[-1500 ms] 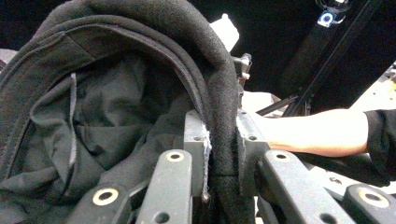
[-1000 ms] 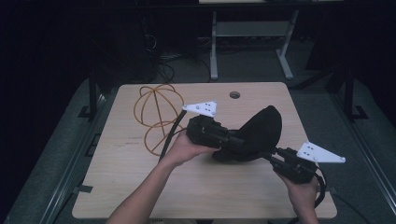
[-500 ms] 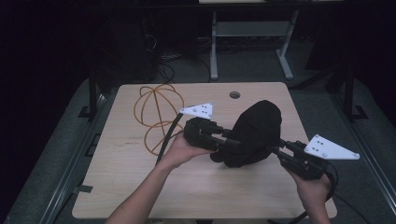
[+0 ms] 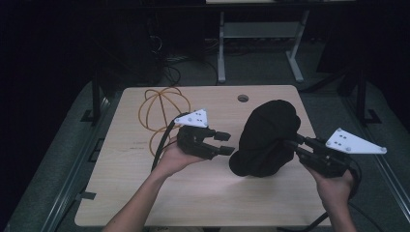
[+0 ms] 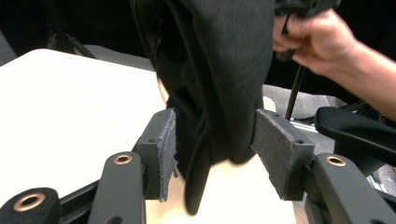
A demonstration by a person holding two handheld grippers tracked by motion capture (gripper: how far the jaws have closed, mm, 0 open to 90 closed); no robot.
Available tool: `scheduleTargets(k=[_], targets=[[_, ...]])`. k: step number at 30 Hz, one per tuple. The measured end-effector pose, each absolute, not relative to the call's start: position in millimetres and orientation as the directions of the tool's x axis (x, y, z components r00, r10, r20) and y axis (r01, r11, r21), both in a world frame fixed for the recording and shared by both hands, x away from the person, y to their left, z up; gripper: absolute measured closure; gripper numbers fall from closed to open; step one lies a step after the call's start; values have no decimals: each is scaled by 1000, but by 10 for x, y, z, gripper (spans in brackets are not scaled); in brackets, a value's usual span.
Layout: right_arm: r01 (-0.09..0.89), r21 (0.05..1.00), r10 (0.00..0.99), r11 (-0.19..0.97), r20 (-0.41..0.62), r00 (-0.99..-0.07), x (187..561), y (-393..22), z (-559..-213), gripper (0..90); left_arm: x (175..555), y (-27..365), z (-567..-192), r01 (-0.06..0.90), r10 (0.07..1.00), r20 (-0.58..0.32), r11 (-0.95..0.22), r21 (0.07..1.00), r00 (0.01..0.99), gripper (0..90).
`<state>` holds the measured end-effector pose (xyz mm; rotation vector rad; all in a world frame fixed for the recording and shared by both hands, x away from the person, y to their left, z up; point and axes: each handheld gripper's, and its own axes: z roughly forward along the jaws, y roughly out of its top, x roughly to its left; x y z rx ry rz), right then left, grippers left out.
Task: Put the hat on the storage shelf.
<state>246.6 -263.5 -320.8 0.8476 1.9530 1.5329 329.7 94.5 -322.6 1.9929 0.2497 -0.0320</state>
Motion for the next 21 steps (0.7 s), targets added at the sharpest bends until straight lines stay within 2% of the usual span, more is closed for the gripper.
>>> scheduleTargets(k=[13, 21], targets=[[144, 966, 728, 213, -59, -683, 2625, -2636, -2855, 720, 3091, 1290, -3421, 179, 243, -71, -458, 871, 967, 451], [156, 962, 717, 224, -54, -695, 2733, -2551, -2758, 720, 3022, 1524, -3589, 210, 297, -72, -466, 859, 952, 426]])
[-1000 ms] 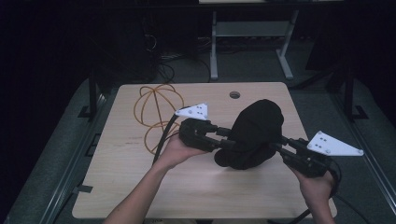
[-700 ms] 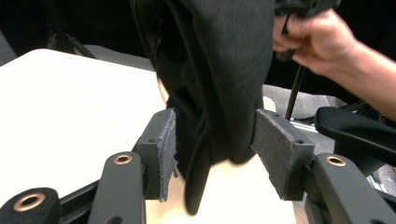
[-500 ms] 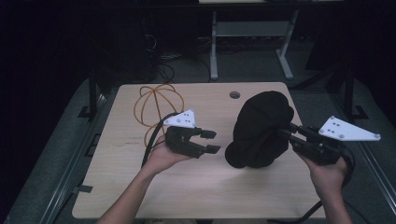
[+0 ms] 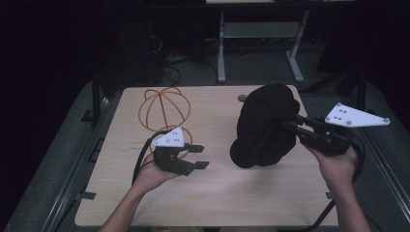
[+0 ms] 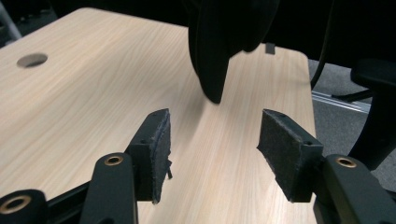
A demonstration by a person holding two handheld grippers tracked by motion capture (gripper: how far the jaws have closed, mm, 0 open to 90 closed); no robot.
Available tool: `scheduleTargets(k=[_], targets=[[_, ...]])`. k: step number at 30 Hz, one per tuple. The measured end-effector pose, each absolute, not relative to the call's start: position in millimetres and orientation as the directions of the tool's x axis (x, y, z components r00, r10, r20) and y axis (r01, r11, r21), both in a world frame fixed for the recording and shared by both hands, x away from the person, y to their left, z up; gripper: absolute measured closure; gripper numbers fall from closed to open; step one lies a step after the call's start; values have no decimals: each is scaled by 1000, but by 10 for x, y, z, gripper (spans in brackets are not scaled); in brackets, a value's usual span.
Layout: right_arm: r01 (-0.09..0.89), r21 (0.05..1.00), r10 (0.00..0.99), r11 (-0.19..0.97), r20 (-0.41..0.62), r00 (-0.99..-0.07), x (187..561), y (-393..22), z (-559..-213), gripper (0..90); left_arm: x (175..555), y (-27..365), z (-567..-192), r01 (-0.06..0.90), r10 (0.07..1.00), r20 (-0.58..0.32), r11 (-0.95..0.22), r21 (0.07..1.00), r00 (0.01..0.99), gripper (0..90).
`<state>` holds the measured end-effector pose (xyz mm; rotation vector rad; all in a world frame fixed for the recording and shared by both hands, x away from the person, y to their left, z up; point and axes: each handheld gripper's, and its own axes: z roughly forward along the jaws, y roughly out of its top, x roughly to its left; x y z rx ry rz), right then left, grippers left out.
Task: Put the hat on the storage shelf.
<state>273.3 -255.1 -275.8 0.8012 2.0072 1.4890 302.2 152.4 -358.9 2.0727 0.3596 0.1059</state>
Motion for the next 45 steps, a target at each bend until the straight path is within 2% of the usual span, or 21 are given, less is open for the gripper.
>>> scheduleTargets(k=[12, 23, 28, 45], targets=[[158, 959, 695, 235, -52, -717, 2910, -2362, -2595, 719, 2941, 1749, -3848, 250, 356, -77, -469, 847, 931, 381], [147, 955, 664, 256, -63, -745, 3072, -2141, -2434, 719, 2940, 1860, -4094, 262, 405, -41, -507, 821, 913, 359], [140, 955, 651, 262, -68, -756, 3173, -2029, -2355, 719, 2929, 1877, -4093, 262, 399, -55, -485, 834, 915, 355], [113, 947, 591, 301, -92, -802, 3504, -1614, -2107, 719, 2879, 1848, -4099, 213, 388, 6, -517, 829, 922, 338]])
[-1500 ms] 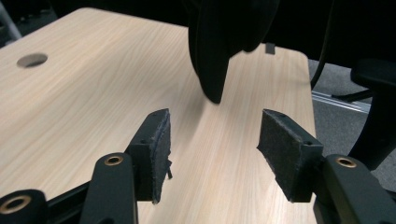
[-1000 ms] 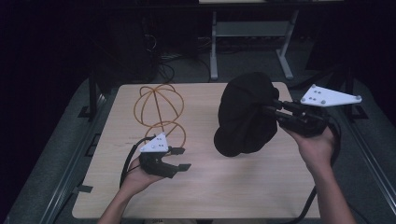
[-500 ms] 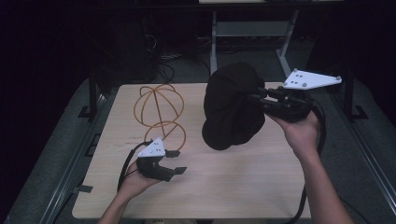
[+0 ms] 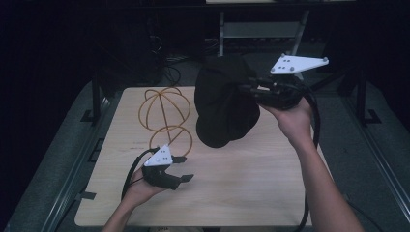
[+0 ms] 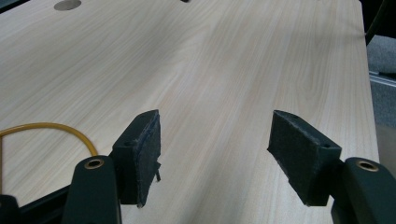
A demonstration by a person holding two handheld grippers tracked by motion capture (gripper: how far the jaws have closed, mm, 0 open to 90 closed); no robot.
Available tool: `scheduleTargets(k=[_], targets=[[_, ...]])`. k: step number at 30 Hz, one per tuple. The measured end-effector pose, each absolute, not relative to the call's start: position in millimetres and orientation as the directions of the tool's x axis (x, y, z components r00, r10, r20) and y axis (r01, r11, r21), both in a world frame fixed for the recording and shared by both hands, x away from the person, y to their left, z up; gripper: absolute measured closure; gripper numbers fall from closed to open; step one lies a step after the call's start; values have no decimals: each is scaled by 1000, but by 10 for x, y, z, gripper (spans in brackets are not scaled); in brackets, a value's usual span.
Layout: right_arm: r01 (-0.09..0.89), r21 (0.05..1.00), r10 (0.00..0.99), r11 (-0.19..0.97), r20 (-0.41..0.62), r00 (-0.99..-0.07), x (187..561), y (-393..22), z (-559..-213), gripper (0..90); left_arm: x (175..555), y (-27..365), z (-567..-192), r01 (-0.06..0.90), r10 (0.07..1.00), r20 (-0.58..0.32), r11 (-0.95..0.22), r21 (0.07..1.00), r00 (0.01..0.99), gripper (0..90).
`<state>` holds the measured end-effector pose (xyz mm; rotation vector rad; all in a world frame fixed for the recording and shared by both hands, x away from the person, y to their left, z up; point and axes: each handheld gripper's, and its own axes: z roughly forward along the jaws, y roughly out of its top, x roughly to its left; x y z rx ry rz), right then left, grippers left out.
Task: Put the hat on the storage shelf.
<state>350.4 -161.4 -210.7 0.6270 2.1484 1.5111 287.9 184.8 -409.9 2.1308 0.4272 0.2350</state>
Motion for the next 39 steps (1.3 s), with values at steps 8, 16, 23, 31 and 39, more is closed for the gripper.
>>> scheduleTargets(k=[8, 16, 23, 31, 39], targets=[[94, 942, 557, 323, -109, -823, 3616, -1402, -1987, 718, 2855, 1845, -4094, 211, 388, 7, -515, 831, 922, 335], [82, 940, 525, 333, -112, -844, 3717, -1211, -1897, 718, 2841, 1827, -4074, 191, 377, 22, -518, 834, 926, 335], [64, 939, 495, 339, -120, -861, 3800, -1002, -1776, 718, 2833, 1818, -4060, 185, 366, 30, -537, 823, 930, 333], [61, 928, 456, 369, -123, -882, 3932, -720, -1650, 718, 2827, 1822, -4049, 171, 365, 39, -525, 834, 930, 333], [61, 916, 432, 397, -128, -893, 4079, -464, -1572, 718, 2820, 1821, -4033, 164, 362, 43, -522, 837, 931, 333]])
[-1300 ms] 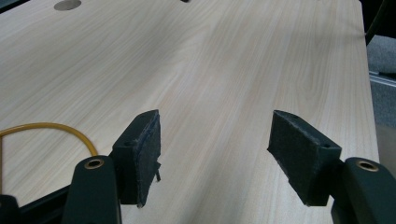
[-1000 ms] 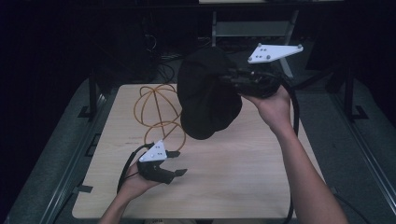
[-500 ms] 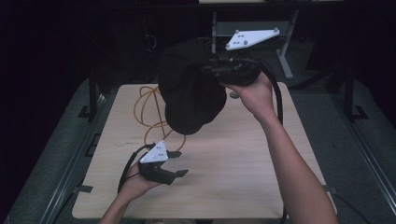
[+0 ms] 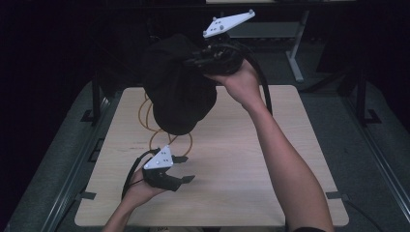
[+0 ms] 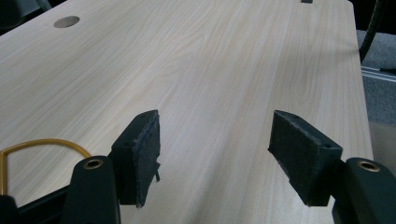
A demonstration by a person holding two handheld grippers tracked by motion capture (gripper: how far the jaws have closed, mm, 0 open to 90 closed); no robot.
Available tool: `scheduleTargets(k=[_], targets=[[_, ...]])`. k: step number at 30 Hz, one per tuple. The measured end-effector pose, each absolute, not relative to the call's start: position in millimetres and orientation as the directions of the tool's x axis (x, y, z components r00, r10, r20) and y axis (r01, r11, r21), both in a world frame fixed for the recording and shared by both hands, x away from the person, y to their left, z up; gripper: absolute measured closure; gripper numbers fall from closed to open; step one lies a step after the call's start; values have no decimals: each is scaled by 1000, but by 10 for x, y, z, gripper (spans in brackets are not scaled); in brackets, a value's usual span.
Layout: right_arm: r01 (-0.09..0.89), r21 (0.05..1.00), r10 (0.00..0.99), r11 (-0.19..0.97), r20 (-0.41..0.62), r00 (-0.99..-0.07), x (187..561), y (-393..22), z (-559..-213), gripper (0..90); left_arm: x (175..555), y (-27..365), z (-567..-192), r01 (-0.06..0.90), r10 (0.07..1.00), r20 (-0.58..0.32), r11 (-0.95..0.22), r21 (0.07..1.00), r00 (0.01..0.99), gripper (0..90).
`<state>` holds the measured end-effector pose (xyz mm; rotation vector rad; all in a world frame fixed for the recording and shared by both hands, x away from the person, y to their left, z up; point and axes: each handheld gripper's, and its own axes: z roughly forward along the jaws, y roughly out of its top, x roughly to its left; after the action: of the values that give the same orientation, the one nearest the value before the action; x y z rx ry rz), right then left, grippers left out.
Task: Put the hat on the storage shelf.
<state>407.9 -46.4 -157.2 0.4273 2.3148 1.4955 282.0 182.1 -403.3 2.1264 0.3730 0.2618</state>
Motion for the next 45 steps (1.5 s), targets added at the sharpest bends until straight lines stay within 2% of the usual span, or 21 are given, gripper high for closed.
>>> scheduleTargets(k=[20, 45], targets=[[198, 880, 399, 432, 11, -917, 4569, 164, -1868, 716, 2795, 1784, -4019, 135, 335, 63, -538, 832, 940, 334], [268, 856, 414, 443, 69, -908, 4716, 627, -2128, 699, 2751, 1707, -4038, 100, 295, 83, -555, 826, 952, 334]])
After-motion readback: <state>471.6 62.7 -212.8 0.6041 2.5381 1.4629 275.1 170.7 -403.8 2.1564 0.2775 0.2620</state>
